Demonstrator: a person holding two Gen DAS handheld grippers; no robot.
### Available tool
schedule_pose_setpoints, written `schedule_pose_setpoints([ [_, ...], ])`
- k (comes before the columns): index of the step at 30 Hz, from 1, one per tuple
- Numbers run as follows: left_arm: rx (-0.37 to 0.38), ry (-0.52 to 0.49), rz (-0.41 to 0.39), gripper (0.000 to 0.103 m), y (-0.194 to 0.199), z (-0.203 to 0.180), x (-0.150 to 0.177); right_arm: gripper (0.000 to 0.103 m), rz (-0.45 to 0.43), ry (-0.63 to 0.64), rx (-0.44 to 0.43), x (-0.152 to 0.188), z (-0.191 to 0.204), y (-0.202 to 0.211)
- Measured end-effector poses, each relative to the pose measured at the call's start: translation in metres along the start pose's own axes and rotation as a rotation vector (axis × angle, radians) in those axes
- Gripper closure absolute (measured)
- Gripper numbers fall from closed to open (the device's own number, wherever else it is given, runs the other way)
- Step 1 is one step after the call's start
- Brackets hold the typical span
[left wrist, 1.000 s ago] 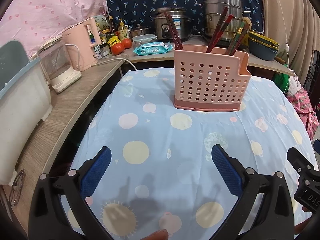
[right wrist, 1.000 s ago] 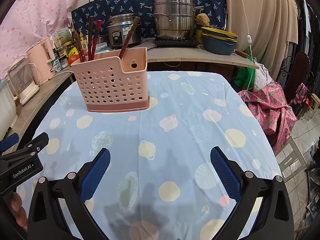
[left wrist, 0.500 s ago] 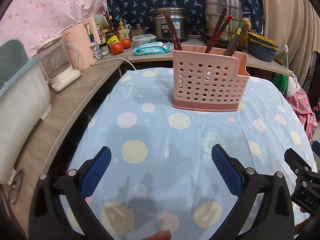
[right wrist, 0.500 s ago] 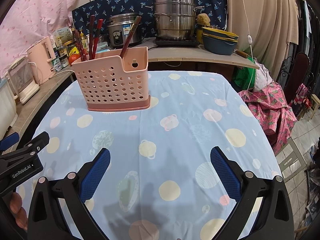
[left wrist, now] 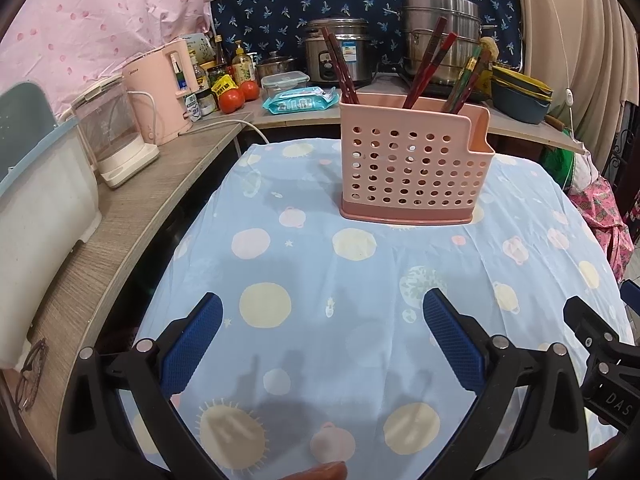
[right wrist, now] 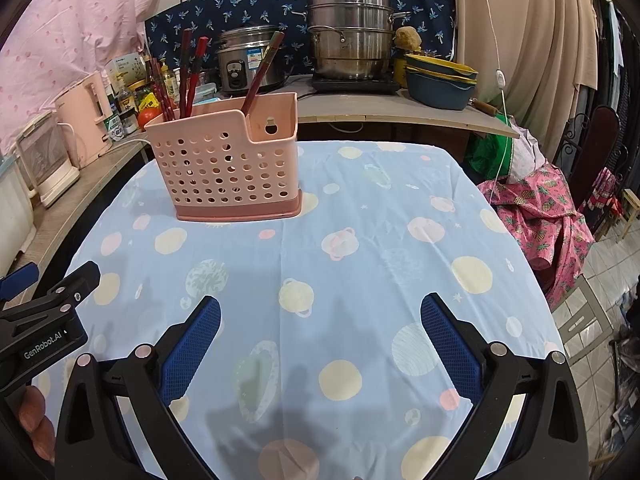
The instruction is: Organize utensils
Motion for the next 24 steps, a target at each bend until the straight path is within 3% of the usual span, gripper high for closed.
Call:
schedule_pose_setpoints([
  [24, -0.011, 0.009, 0.021, 0.007, -0.0067, 0.0039, -0.0008, 0.007, 0.002, 0.003, 0.002, -0.0019, -0.0020, -0.0014],
])
Point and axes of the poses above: each gripper's, at about its wrist camera, not at the fingertips, and y roughly against the way its jaws point, z to its left, x to its underside, the point moved 6 cm from there along -y, roughly the way its jaws point, and after that the axes turned 5 degrees about -x, right-handed, at the moved point
